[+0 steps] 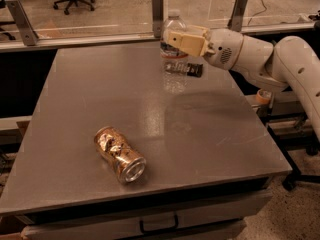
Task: Place water bottle upright
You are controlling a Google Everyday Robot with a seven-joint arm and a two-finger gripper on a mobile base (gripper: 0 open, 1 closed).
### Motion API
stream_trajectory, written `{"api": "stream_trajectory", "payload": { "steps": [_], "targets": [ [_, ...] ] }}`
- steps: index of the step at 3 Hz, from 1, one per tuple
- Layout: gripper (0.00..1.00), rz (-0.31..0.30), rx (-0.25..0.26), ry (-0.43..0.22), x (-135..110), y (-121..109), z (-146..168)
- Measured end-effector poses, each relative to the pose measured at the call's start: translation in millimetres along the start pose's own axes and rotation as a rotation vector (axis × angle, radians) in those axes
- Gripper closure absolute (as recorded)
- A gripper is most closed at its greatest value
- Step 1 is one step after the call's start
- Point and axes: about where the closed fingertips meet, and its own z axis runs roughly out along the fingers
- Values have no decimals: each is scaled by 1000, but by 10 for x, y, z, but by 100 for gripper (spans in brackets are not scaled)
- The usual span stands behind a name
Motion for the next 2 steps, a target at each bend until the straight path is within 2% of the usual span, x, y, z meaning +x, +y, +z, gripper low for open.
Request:
{"api": "stream_trajectory", "payload": {
  "steps": [1,2],
  "targets": [
    [100,-4,-44,-18,29,84,-171],
    [100,17,-59,-56,114,139,-336]
  ]
}}
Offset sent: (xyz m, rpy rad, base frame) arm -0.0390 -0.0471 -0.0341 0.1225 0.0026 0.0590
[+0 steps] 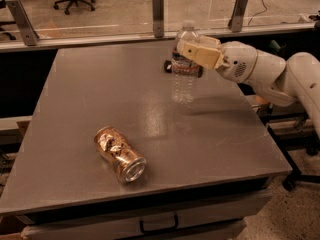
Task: Place water bottle upright
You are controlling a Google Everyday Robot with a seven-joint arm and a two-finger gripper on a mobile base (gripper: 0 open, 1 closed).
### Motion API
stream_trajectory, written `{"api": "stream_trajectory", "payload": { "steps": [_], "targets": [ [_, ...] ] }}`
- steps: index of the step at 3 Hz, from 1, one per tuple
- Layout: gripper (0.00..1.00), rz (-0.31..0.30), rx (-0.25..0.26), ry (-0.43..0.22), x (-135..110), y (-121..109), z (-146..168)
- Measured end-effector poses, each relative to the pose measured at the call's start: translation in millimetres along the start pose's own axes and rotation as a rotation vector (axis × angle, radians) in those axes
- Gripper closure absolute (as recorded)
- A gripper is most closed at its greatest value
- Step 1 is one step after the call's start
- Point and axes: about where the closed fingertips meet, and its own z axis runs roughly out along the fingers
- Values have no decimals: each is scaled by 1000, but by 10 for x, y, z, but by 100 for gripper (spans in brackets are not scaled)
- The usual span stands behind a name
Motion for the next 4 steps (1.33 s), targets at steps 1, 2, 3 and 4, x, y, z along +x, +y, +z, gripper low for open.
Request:
{"api": "stream_trajectory", "payload": {
  "steps": [1,2,3,4],
  "targets": [
    [100,33,-26,-22,226,40,-272],
    [100,34,-28,-22,234,42,-277],
    [100,27,-59,-61,174,86,-212],
    [100,6,-94,-92,113,119,-205]
  ]
}}
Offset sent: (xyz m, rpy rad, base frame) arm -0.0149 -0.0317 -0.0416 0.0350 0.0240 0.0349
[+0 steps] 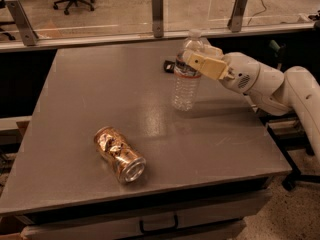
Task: Place water bottle upright
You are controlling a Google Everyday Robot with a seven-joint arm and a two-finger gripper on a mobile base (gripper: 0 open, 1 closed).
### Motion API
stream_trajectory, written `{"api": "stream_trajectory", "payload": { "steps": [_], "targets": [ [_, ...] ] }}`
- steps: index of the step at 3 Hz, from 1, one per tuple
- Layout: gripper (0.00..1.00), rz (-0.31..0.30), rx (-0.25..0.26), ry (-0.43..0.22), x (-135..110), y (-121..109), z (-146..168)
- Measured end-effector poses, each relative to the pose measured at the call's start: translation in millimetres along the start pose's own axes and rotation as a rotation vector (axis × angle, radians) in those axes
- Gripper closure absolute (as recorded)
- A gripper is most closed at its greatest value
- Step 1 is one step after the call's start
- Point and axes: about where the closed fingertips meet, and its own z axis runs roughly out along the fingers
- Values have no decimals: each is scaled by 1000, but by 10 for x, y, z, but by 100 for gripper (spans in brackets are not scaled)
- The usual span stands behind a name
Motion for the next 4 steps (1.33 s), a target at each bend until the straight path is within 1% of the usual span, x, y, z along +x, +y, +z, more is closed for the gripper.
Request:
{"api": "stream_trajectory", "payload": {
  "steps": [1,2,3,4],
  "targets": [
    [100,-36,-40,1,-19,28,-1],
    [100,-50,-66,10,28,42,-38],
    [100,-39,-75,-5,128,46,-95],
    [81,-21,-88,-22,193,39,-139]
  ]
}}
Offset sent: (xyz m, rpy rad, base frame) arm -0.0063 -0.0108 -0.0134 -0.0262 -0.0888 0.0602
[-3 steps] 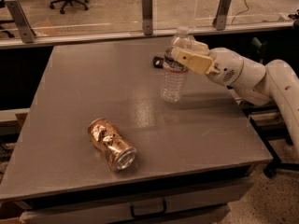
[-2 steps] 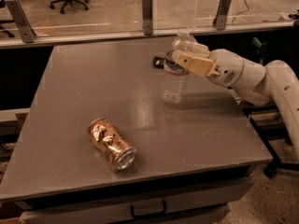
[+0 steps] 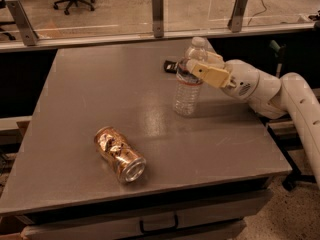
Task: Place water bottle upright
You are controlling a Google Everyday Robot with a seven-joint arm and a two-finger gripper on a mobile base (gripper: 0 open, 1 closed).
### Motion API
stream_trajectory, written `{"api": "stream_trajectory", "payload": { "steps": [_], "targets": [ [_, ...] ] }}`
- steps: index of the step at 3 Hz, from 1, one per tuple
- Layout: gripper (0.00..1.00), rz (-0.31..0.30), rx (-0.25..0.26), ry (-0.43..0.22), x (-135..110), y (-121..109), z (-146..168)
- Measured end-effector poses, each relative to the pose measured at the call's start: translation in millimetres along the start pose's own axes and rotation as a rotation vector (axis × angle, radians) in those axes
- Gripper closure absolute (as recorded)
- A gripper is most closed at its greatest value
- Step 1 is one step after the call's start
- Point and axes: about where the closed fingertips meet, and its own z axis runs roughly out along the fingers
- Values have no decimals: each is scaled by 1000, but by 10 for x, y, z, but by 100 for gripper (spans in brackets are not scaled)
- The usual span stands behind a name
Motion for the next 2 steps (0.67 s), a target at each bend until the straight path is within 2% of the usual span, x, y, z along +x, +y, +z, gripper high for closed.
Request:
{"api": "stream_trajectory", "payload": {
  "steps": [2],
  "targets": [
    [35,3,-9,-8,5,-2,-18]
  ]
}}
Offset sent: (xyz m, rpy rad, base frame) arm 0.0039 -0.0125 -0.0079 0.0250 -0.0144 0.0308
